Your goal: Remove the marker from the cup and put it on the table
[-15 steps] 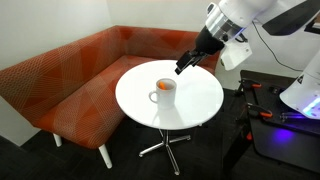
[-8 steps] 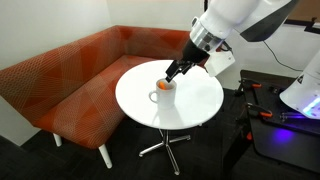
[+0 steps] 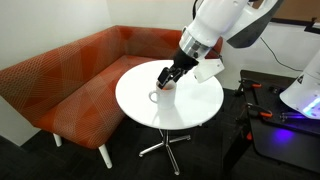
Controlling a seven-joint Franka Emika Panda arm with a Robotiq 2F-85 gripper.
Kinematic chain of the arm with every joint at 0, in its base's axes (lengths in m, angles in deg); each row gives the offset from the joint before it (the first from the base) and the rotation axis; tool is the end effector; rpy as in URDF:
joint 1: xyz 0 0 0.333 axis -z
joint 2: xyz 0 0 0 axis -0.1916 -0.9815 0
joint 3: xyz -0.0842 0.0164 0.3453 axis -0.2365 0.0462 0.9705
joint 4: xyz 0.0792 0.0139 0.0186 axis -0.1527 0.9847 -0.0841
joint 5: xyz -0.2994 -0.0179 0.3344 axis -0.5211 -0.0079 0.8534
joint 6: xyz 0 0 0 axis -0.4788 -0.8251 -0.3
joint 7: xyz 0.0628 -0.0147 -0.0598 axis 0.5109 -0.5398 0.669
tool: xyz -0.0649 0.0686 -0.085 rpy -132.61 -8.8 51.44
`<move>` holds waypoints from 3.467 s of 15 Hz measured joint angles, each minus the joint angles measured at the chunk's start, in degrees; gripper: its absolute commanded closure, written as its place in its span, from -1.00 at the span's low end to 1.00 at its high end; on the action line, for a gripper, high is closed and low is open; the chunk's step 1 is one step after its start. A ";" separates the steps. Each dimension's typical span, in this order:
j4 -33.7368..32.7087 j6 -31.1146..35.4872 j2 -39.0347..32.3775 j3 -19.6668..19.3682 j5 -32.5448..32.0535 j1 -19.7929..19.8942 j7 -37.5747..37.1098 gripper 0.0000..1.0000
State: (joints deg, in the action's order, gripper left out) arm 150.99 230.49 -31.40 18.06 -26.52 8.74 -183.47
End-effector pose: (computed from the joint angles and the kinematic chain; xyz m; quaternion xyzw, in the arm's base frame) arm 0.5253 0.2219 0.2228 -0.9493 0.2141 -0.2287 0.0239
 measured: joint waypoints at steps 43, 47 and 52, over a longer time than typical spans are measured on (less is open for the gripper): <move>-6.61 -5.43 -7.57 -6.78 -0.58 -5.32 -0.36 0.18; -7.67 -6.67 -8.41 -6.99 -2.22 -6.23 -0.38 0.16; -8.26 -6.86 -8.98 -7.09 -4.03 -6.57 -0.38 0.44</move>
State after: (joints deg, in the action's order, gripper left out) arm 142.73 223.63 -40.38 10.97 -30.55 2.17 -183.85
